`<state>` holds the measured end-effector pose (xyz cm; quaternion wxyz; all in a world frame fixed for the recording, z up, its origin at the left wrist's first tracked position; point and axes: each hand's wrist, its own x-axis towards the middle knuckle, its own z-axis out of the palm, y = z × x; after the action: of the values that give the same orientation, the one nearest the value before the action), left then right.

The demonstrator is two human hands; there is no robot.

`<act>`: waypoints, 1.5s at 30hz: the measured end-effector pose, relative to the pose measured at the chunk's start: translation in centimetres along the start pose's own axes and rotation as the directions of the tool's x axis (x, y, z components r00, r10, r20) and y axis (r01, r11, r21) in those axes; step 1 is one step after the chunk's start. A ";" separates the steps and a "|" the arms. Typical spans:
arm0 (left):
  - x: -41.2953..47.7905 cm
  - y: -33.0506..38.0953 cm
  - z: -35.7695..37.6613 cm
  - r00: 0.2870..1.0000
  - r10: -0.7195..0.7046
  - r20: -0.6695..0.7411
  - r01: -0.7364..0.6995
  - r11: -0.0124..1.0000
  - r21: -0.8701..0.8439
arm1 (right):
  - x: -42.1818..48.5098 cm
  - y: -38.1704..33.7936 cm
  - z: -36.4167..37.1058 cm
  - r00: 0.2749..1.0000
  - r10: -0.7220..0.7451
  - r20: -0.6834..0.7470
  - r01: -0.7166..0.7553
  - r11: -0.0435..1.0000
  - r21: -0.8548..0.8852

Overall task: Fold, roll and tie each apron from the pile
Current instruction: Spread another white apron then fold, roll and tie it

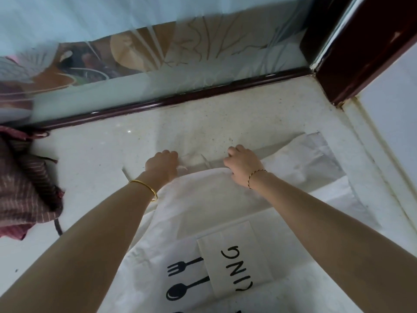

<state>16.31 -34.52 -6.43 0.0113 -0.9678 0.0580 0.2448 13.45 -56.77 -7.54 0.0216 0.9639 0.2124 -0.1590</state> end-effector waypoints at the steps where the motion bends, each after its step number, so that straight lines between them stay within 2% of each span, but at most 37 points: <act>1: 0.0 -0.1 -0.1 0.999 -0.016 -0.037 0.018 0.999 0.041 | 0.0 0.0 0.0 1.000 0.005 0.002 -0.005 1.000 0.007; 3: 0.0 -0.2 -0.6 0.984 -0.100 -0.147 0.100 0.995 -0.008 | 0.0 0.0 -0.3 1.000 0.006 0.006 -0.006 1.000 0.011; 5: 0.6 -0.7 -1.1 0.948 -0.245 -0.205 0.202 0.957 -0.210 | 0.0 0.2 -0.4 1.000 -0.007 0.008 0.007 1.000 0.002; 6: 0.9 -1.2 -1.5 0.922 -0.331 -0.198 0.246 0.900 -0.360 | 0.0 0.3 -0.4 1.000 -0.013 0.014 0.014 1.000 -0.012; 8: 1.7 -2.3 -2.4 0.861 -0.489 -0.140 0.274 0.679 -0.681 | 0.0 0.4 -0.2 0.999 -0.026 0.020 0.027 0.999 -0.033; 10: 2.2 -3.2 -3.7 0.784 -0.616 -0.071 0.168 0.321 -0.932 | -0.1 0.4 -0.1 0.999 -0.029 0.022 0.029 0.999 -0.037; 11: 2.2 -3.3 -4.5 0.755 -0.655 -0.038 0.069 0.136 -0.988 | 0.0 0.4 0.0 0.999 -0.022 0.023 0.023 0.999 -0.034; 12: 2.2 -3.5 -5.1 0.740 -0.672 -0.030 -0.027 0.015 -1.000 | 0.0 0.4 0.0 1.000 -0.012 0.022 0.013 0.999 -0.034; 13: 2.0 -3.8 -5.7 0.739 -0.671 -0.061 -0.088 -0.007 -0.996 | 0.0 0.3 0.0 1.000 -0.003 0.022 0.004 0.999 -0.037; 14: 2.0 -4.1 -6.0 0.749 -0.649 -0.129 -0.102 0.080 -0.992 | 0.0 0.3 0.0 1.000 0.003 0.020 -0.002 0.999 -0.037; 15: 2.1 -4.6 -6.1 0.781 -0.589 -0.210 -0.053 0.272 -0.961 | 0.1 0.2 0.0 1.000 0.005 0.015 -0.005 1.000 -0.030; 16: 2.1 -5.0 -5.9 0.833 -0.496 -0.245 0.079 0.544 -0.835 | 0.1 0.2 0.0 1.000 0.010 0.008 -0.010 1.000 -0.020; 17: 2.0 -5.1 -5.5 0.888 -0.408 -0.211 0.205 0.763 -0.614 | 0.1 0.1 0.0 1.000 0.020 0.001 -0.020 1.000 -0.005; 18: 1.8 -4.9 -5.1 0.916 -0.361 -0.175 0.273 0.880 -0.389 | 0.1 0.0 -0.1 0.999 0.032 -0.005 -0.032 0.999 0.015; 19: 1.6 -4.3 -4.7 0.926 -0.333 -0.178 0.288 0.928 -0.237 | 0.1 -0.1 -0.1 0.999 0.046 -0.009 -0.046 0.998 0.037; 20: 1.5 -3.4 -4.5 0.934 -0.284 -0.217 0.250 0.953 -0.171 | 0.0 -0.2 -0.2 0.998 0.057 -0.010 -0.056 0.997 0.054; 22: 1.8 -1.3 -3.7 0.969 -0.063 -0.239 0.024 0.986 -0.163 | -0.2 -0.4 -0.2 0.998 0.066 -0.004 -0.065 0.996 0.058; 24: 2.1 0.8 -2.6 0.980 0.147 -0.131 -0.166 0.976 -0.144 | -0.2 -0.5 -0.3 0.997 0.072 0.005 -0.072 0.995 0.063; 25: 2.2 1.6 -1.9 0.980 0.184 -0.079 -0.193 0.974 -0.120 | -0.1 -0.6 -0.3 0.997 0.079 0.004 -0.079 0.995 0.065; 29: 2.0 3.4 -0.1 0.988 0.118 -0.095 -0.123 0.992 -0.041 | 0.1 -0.5 -0.2 0.997 0.082 0.007 -0.082 0.996 0.042; 31: 2.3 3.5 -0.2 0.989 0.036 -0.144 -0.064 0.980 -0.190 | 0.1 -0.4 -0.2 0.996 0.080 0.025 -0.081 0.995 0.049; 32: 2.5 3.4 -0.5 0.983 -0.062 -0.174 -0.005 0.933 -0.360 | 0.2 -0.3 -0.3 0.996 0.081 0.030 -0.083 0.995 0.055; 33: 2.7 3.2 -1.1 0.962 -0.195 -0.192 0.057 0.830 -0.555 | 0.2 -0.3 -0.3 0.996 0.083 0.035 -0.085 0.994 0.063; 35: 3.2 2.3 -2.5 0.873 -0.453 -0.182 0.094 0.522 -0.848 | 0.3 -0.2 -0.3 0.995 0.086 0.047 -0.090 0.993 0.077; 37: 3.3 0.8 -4.1 0.788 -0.598 -0.148 0.022 0.267 -0.964 | 0.3 -0.2 -0.4 0.994 0.089 0.057 -0.094 0.992 0.086; 38: 3.2 -0.1 -4.8 0.763 -0.629 -0.146 -0.028 0.193 -0.981 | 0.3 -0.2 -0.5 0.994 0.087 0.058 -0.092 0.992 0.088; 39: 3.2 -0.8 -5.3 0.747 -0.643 -0.166 -0.060 0.183 -0.981 | 0.3 -0.2 -0.5 0.994 0.086 0.062 -0.091 0.992 0.086; 40: 3.2 -1.6 -5.8 0.742 -0.640 -0.201 -0.069 0.225 -0.972 | 0.3 -0.3 -0.6 0.994 0.084 0.065 -0.089 0.993 0.083; 41: 3.0 -2.2 -6.0 0.749 -0.621 -0.231 -0.031 0.316 -0.948 | 0.3 -0.2 -0.6 0.994 0.083 0.071 -0.089 0.993 0.080; 43: 2.2 -2.8 -5.8 0.803 -0.539 -0.254 0.128 0.573 -0.809 | 0.3 -0.2 -0.9 0.993 0.085 0.083 -0.090 0.994 0.067; 45: 1.2 -2.8 -5.1 0.818 -0.454 -0.352 0.144 0.755 -0.639 | 0.4 -0.3 -1.2 0.993 0.089 0.083 -0.091 0.995 0.028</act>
<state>20.07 -32.08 -2.54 -0.2618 -0.9481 -0.1806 -0.0066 14.04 -56.17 -6.55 0.0221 0.9654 0.1651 -0.2007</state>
